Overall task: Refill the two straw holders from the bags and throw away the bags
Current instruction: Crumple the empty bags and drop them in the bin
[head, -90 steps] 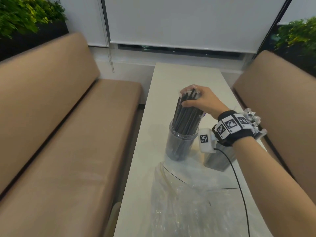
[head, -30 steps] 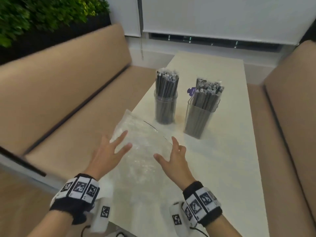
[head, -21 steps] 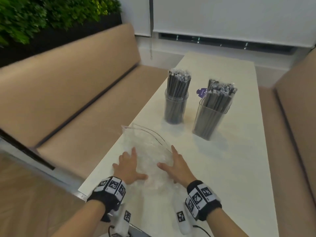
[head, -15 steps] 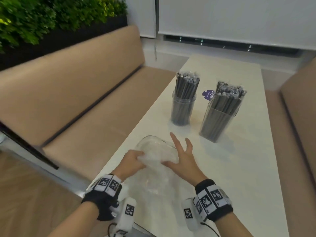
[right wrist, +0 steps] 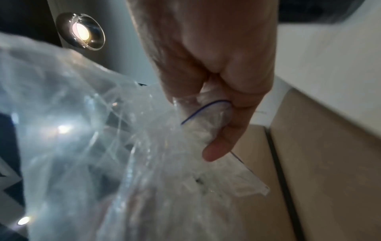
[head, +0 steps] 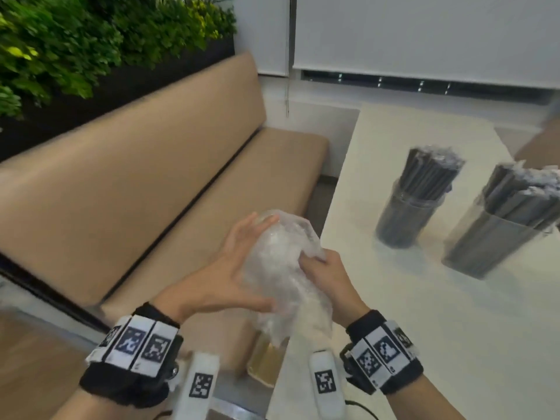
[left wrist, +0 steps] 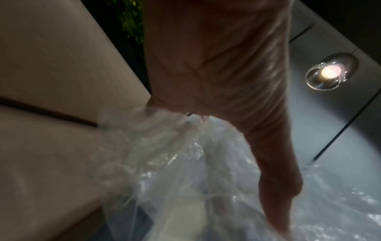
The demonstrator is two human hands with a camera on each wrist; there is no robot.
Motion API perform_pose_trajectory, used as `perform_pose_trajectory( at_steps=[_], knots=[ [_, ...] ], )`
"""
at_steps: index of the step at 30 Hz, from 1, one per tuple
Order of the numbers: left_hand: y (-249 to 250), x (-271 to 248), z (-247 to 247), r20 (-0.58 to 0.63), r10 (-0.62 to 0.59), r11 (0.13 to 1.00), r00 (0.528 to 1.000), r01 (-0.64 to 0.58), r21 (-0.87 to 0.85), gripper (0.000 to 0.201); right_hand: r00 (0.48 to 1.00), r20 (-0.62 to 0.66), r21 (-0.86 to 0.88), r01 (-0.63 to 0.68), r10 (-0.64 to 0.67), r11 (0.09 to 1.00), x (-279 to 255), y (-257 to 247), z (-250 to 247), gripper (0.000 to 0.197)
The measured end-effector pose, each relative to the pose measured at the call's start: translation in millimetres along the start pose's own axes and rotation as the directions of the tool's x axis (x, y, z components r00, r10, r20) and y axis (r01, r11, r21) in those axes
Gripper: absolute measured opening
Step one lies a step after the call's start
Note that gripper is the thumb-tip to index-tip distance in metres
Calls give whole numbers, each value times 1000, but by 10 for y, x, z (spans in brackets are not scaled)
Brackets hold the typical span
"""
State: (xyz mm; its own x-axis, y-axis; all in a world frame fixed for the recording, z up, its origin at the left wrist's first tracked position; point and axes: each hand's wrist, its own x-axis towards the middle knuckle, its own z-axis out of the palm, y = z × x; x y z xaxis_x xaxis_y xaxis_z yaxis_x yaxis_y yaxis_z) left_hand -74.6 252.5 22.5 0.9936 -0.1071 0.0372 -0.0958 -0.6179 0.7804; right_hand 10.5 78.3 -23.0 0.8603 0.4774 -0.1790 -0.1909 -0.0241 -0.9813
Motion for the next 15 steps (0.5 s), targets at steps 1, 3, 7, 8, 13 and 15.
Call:
perform_pose_trajectory(
  at_steps=[1,3,7,8,13,15],
  knots=[
    [-113,-36,-129,40,30,998,999,-28,-51,116,999,37,-11,-5,6,1000,59,-12,242,17],
    [-386,-57,-337,-35,41,980,999,-47,-191,96,996,90,-54,-1,6,999,190,-46,690,25],
    [-1002,-174,-644,-245,-219,923,944,120,-365,62,979,172,-93,-90,105,992,412,56,1195,47],
    [-1153,-199,-674,-269,-262,906,927,141,-398,58,972,195,-74,-121,133,990,440,109,1258,55],
    [-1548,-152,-629,-122,-299,879,947,223,-422,63,979,137,85,-164,151,983,591,489,1566,70],
    [-1752,-178,-523,62,-292,875,954,293,-386,89,976,-19,107,-213,216,971,693,719,1565,46]
  ],
)
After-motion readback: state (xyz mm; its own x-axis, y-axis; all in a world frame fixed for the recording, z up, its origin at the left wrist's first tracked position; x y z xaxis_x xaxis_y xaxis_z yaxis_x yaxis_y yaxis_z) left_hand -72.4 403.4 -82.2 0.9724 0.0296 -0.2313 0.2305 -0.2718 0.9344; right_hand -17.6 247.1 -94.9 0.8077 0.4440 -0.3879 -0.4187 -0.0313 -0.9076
